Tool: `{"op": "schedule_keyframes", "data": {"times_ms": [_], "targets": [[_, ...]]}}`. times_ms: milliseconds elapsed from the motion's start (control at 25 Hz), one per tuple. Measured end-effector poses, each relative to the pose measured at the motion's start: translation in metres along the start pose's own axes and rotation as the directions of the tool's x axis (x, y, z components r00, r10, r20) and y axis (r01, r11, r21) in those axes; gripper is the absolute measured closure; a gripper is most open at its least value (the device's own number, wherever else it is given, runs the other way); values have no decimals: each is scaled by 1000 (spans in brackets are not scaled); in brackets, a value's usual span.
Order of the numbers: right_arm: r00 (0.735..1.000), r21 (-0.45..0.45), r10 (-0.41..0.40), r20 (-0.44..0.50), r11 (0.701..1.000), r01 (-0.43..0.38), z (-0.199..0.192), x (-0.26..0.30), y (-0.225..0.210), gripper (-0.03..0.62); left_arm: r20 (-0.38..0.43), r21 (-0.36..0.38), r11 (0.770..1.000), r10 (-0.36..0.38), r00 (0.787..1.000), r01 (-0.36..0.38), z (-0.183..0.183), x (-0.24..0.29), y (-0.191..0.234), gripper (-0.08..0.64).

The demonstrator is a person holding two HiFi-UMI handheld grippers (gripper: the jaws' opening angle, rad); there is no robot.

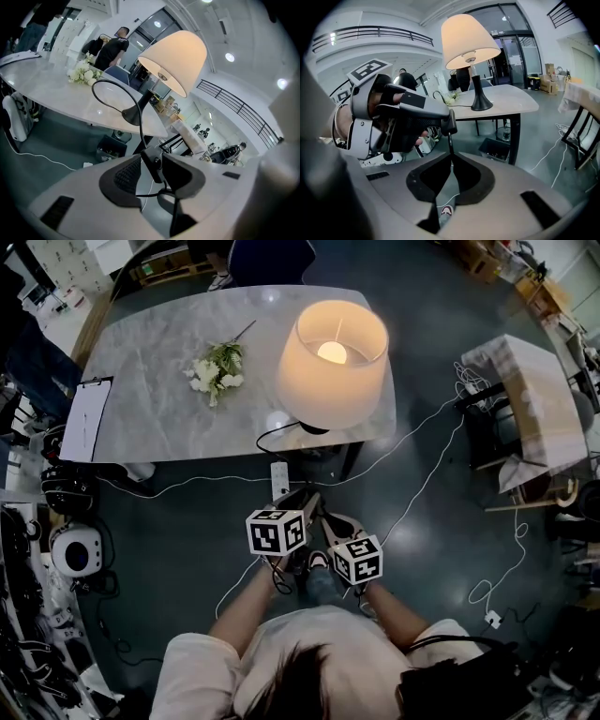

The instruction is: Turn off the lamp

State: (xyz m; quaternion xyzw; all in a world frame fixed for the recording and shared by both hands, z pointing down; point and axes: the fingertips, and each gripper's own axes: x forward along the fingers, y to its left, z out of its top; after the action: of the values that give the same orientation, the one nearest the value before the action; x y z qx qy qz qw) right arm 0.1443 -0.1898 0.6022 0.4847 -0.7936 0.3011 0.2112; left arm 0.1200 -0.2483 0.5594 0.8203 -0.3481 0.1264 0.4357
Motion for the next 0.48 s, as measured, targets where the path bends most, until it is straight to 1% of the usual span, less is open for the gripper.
{"op": "schedule_keyframes", "data": {"times_ms": [480], "targets": [[1000, -8, 11, -1, 1000, -11, -2, 2, 2, 577, 0, -5, 1000, 12, 1000, -12, 1, -1, 0, 437]]}}
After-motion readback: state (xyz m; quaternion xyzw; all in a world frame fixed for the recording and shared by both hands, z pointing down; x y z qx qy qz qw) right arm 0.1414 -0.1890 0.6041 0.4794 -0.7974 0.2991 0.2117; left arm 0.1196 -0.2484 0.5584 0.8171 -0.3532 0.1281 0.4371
